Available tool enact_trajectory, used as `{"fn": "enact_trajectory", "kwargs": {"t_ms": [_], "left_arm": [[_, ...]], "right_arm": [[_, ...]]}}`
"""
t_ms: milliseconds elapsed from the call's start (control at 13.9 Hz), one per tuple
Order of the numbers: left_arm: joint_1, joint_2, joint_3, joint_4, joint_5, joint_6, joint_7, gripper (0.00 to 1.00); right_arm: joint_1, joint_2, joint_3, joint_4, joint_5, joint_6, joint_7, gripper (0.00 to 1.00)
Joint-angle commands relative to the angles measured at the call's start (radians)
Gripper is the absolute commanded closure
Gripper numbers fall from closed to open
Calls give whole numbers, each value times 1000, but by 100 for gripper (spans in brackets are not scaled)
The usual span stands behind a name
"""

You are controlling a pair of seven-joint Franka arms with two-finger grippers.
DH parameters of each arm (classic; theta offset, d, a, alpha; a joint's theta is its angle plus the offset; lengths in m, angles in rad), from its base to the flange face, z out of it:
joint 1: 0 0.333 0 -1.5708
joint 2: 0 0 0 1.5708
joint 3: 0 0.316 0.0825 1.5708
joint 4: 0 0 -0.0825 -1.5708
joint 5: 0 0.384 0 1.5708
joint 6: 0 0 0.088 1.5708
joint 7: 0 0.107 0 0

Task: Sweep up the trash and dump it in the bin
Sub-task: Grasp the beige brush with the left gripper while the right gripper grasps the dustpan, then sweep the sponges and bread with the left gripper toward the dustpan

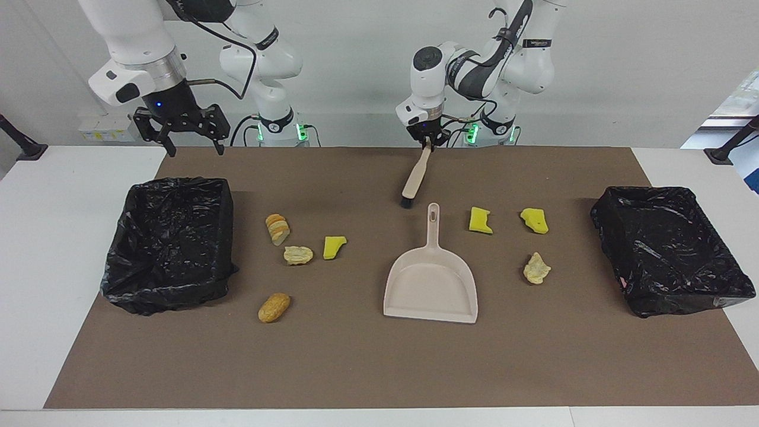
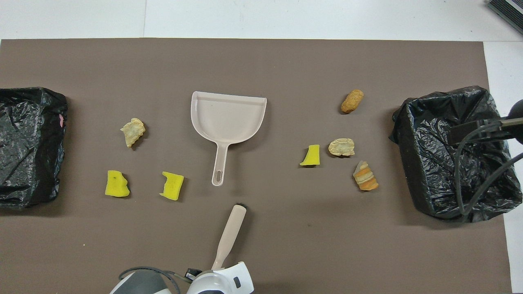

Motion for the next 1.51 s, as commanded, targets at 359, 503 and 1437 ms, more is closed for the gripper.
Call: {"fn": "enact_trajectory", "kwargs": {"t_ms": [359,503,1437], "left_arm": [[260,-2,8,29,43,-79,10,100],[360,9,8,32,105,-68,31,100],[845,177,21,467,193,-218,606,100]], "right_arm": [[140,120,38,-59,142,169,52,0],[193,131,38,-136,177,302,64,0],[629,487,35,-9,-147,682,829,0]]}}
